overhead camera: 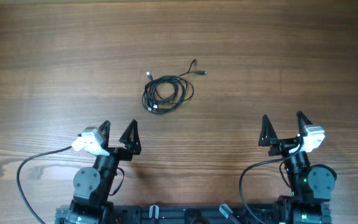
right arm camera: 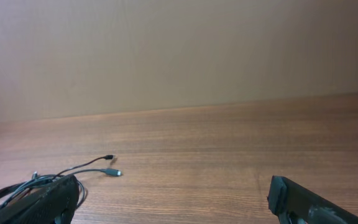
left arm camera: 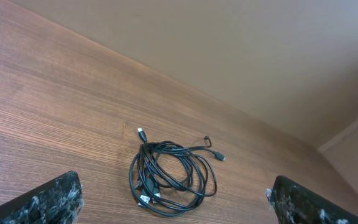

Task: Untangle cables

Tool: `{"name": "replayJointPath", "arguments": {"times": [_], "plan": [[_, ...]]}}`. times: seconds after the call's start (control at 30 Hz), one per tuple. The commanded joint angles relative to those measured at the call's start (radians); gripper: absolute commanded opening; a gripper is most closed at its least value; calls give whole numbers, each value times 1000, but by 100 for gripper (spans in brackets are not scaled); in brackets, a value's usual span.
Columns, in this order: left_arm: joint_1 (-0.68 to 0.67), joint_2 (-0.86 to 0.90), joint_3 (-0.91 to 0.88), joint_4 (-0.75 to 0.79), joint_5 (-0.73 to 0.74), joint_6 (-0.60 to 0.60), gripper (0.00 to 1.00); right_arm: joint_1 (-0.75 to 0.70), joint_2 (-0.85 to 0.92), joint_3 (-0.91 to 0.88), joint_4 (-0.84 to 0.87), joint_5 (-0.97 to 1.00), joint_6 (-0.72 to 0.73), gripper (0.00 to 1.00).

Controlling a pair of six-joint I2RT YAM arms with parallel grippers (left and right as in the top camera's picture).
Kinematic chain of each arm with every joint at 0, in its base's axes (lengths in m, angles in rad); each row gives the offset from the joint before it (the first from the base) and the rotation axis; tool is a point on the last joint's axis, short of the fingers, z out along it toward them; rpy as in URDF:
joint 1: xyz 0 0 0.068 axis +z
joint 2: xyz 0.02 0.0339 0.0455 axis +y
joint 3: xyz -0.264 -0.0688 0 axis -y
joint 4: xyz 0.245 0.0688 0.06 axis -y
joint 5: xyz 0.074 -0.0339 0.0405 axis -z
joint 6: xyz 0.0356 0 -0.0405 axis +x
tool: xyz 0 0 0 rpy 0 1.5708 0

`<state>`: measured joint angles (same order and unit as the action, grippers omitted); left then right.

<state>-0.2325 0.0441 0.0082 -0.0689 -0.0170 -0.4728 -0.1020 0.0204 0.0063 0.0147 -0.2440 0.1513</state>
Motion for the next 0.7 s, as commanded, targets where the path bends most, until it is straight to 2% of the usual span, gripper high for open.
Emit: {"name": "replayJointPath", "arguments": {"times": [0.0,0.67], "plan": [[6,-3,-2,-4,8,17,100,-3,4,-1,5,-16,-11,100],[6,-3,-2,-4,8,16,100,-3,4,-1,5,-16,-10,100]]}}
